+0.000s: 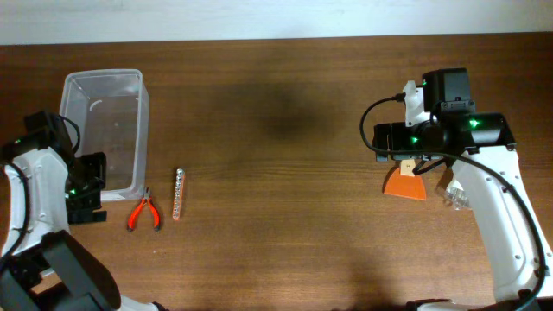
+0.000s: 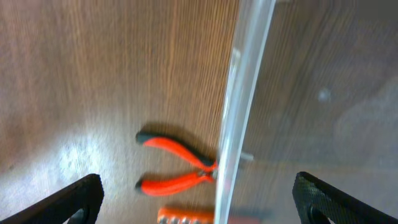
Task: Pack container
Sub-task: 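Grip the container wall with the left gripper and drag it to table center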
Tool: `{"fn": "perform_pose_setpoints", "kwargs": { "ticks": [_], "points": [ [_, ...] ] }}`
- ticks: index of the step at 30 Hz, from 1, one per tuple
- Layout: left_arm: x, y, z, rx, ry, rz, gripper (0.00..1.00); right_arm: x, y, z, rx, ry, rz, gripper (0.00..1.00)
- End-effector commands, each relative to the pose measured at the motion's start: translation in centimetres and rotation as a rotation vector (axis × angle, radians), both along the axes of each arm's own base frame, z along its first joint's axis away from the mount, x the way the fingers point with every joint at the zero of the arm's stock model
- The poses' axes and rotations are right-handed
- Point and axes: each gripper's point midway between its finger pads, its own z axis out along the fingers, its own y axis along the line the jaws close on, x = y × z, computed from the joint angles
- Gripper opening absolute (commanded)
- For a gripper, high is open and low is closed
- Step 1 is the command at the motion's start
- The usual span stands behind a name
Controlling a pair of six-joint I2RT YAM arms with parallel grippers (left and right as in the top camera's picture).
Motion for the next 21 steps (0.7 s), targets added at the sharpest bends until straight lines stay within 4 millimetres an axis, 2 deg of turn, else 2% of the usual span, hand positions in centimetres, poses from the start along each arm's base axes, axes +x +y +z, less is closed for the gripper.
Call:
{"fn": "perform_pose_setpoints", "kwargs": {
  "ticks": [1, 6, 11, 16, 21],
  "points": [
    [-0.2, 1.3, -1.1, 0.045, 0.027, 0.029, 1.0, 0.4, 0.2, 0.6, -0.014, -0.017, 0.012, 0.99],
    [1.2, 2.1, -2.1, 0.065, 0.0, 0.021, 0.93, 0.4, 0.2, 0.6, -0.014, -0.017, 0.012, 0.99],
    [1.8, 2.6, -3.5, 0.07, 0.008, 0.019, 0.93, 0.4, 0.2, 0.6, -0.014, -0.017, 0.012, 0.99],
    [1.7, 2.2, -5.5, 0.034, 0.053, 0.016, 0.92, 0.4, 0.2, 0.6, -0.014, -0.018, 0.012, 0.99],
    [1.7, 2.1, -5.7, 0.025, 0.053, 0.016, 0.89, 0.4, 0.2, 0.6, -0.014, -0.018, 0.012, 0.99]
  ]
}}
